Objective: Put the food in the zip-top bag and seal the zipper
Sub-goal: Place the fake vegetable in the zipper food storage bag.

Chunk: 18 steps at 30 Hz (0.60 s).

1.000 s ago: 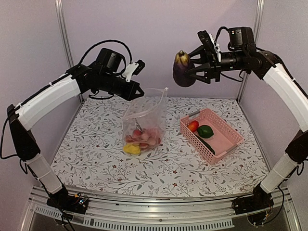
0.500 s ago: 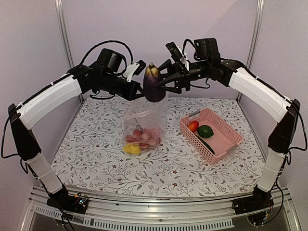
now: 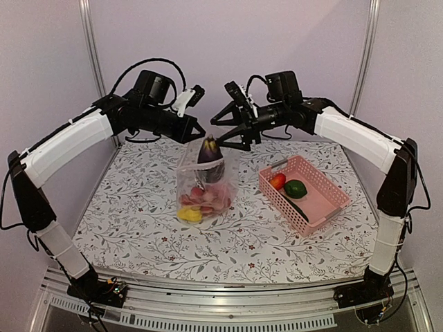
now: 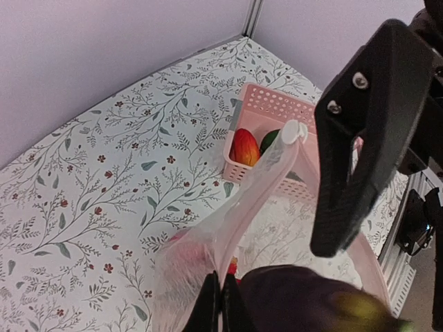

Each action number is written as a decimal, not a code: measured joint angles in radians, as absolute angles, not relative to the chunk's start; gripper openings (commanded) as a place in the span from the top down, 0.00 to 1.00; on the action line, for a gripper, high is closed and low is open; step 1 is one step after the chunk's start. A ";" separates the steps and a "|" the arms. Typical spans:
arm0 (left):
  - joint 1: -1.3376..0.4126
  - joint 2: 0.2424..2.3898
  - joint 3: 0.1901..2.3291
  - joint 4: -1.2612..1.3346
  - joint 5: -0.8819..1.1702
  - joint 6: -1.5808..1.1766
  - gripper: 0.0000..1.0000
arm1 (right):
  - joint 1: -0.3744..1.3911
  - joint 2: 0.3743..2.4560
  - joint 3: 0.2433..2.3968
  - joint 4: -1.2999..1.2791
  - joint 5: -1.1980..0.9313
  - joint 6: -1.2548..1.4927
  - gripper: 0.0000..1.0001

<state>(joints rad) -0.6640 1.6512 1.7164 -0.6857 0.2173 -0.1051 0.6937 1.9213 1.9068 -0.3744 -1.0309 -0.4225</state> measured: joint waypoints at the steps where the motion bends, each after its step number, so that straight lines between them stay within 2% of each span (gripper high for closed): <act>1: -0.661 1.649 1.714 -0.684 0.218 -0.105 1.00 | 0.694 1.920 1.904 -0.374 -1.015 -0.422 0.07; 7: -0.653 1.647 1.711 -0.678 0.233 -0.105 1.00 | 0.694 1.876 1.921 -0.456 -0.951 -0.436 0.18; 13: -0.652 1.647 1.711 -0.675 0.251 -0.105 1.00 | 0.732 1.803 1.957 -0.604 -0.833 -0.595 0.31; 18: -0.652 1.647 1.711 -0.675 0.263 -0.105 1.00 | 0.835 1.788 1.951 -0.704 -0.690 -0.731 0.35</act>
